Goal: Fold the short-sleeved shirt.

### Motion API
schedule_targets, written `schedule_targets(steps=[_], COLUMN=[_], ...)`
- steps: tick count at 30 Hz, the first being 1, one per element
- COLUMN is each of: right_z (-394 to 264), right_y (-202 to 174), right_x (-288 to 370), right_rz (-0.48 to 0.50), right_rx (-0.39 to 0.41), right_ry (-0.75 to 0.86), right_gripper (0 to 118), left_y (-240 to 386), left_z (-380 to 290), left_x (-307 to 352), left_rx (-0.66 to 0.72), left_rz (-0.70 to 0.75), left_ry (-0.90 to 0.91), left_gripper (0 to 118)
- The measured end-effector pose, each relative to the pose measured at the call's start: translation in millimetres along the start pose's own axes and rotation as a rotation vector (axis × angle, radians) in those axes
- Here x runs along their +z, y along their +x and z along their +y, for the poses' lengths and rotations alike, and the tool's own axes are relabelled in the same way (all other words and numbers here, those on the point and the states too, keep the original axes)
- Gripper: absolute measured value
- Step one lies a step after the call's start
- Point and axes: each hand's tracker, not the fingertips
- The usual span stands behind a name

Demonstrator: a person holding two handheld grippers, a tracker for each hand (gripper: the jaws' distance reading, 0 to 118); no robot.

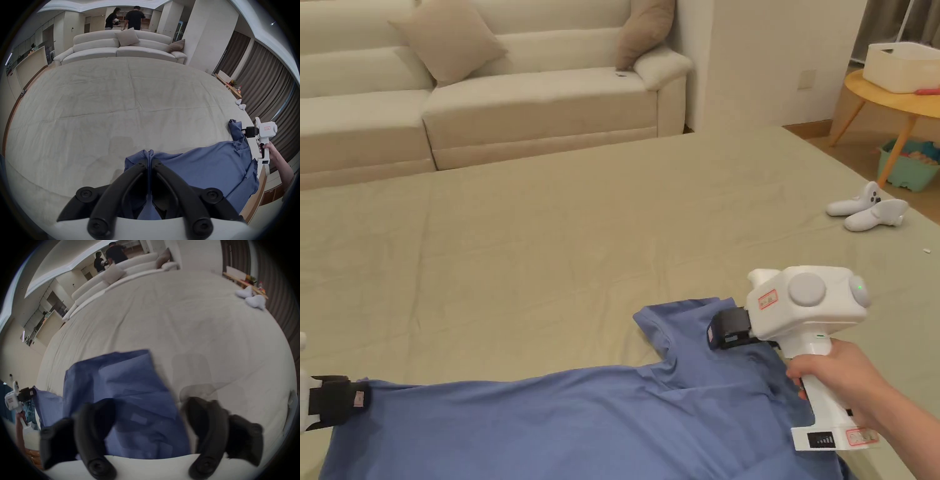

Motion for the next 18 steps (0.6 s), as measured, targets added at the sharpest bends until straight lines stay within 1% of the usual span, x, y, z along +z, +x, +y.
schedule_targets(steps=[1, 2, 3, 4, 5, 6, 7, 8, 10, 11, 12, 13, 14, 17, 18], right_z=[-5, -7, -8, -7, -8, -8, -9, -9, -3, -5, -9, -24, -36, -62, -75], right_y=[-16, -21, -22, -21, -26, -24, -25, -25, -12, -11, -12, -24, -29, -31, -32], right_x=[0, 1, 2, 7, 20, 29, 41, 51, 64, 74, 83, 102, 117, 157, 171], right_rz=[-0.147, -0.162, -0.189, -0.233, -0.186, -0.137, -0.169, -0.184, -0.089, -0.073, -0.081, -0.092, -0.077, -0.044, -0.046], right_rx=[0.050, 0.112, 0.119, 0.140, 0.143, 0.117, 0.094, 0.101, 0.064, 0.066, 0.084, 0.125, 0.143, 0.119, 0.114], right_ry=[0.014, 0.016, 0.012, 0.028, 0.047, 0.089, 0.160, 0.200, 0.217, 0.234, 0.254, 0.298, 0.327, 0.364, 0.387], right_gripper=[90, 88, 81, 62, 24, 2, 2, 2, 2, 2, 2, 2, 2, 2, 2], left_y=[0, 0, -4, -5, -5, -5, -4, -4, -2, -2, 0, 2, 5, 12, 15], left_z=[-1, -2, -1, -1, -1, 0, 1, 1, 1, 0, -2, -5, -8, -23, -30], left_x=[-3, -6, -8, -10, -12, -13, -12, -11, -3, 4, 12, 22, 34, 74, 89], left_rx=[-0.005, -0.004, 0.000, 0.006, 0.015, 0.022, 0.025, 0.027, 0.037, 0.034, 0.029, 0.028, 0.022, 0.012, 0.004], left_rz=[0.008, 0.012, 0.013, 0.019, 0.020, 0.022, 0.030, 0.033, 0.038, 0.035, 0.033, 0.031, 0.032, 0.023, 0.020], left_ry=[-0.006, -0.014, -0.020, -0.021, -0.021, -0.018, -0.017, -0.015, -0.001, 0.014, 0.037, 0.049, 0.076, 0.128, 0.135], left_gripper=[3, 3, 3, 3, 3, 3, 3, 3, 2, 2, 2, 2, 2, 2, 2])
